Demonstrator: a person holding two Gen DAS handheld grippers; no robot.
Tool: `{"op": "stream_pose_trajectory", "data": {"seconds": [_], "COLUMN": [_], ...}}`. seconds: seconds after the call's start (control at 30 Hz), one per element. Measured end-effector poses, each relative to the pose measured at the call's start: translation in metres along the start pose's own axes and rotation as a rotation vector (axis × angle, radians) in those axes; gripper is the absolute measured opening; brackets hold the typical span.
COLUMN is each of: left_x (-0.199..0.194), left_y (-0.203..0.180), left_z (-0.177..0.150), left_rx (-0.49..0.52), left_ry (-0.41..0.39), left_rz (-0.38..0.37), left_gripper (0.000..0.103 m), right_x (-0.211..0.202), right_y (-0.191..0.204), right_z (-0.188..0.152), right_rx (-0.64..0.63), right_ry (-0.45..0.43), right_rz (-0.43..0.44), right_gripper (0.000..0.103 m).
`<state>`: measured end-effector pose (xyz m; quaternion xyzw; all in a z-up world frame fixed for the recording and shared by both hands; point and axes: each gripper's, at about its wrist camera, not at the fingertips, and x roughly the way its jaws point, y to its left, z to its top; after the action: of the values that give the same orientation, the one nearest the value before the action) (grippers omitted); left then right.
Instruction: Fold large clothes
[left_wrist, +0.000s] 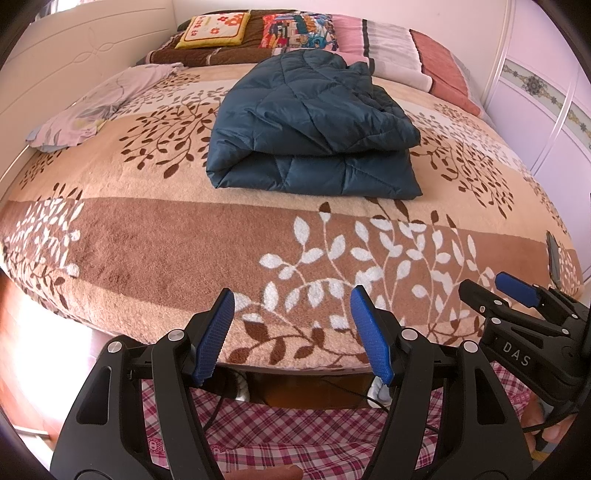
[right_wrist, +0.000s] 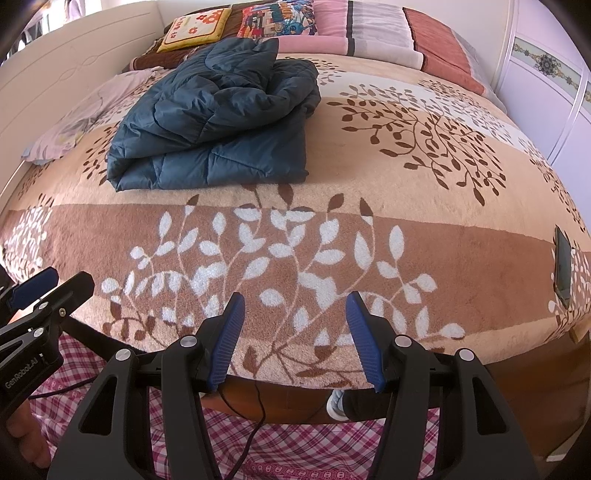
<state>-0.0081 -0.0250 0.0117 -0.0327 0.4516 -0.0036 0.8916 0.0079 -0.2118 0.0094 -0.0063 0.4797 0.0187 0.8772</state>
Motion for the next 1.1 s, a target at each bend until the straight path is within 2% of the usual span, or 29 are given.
{"op": "stream_pose_trajectory", "data": {"seconds": [1.1], "left_x": [-0.0005], "left_y": [-0.0002], "left_z": [0.0005], "left_rx": [-0.001], "left_ry": [0.001], "left_rz": [0.0], "left_gripper": [0.065], "right_x": [0.0001], "right_y": [0.0007], "right_z": [-0.0006], "right_rx": [-0.003], "right_ry": [0.0], "right_rz": [-0.002], "right_gripper": [0.057]}}
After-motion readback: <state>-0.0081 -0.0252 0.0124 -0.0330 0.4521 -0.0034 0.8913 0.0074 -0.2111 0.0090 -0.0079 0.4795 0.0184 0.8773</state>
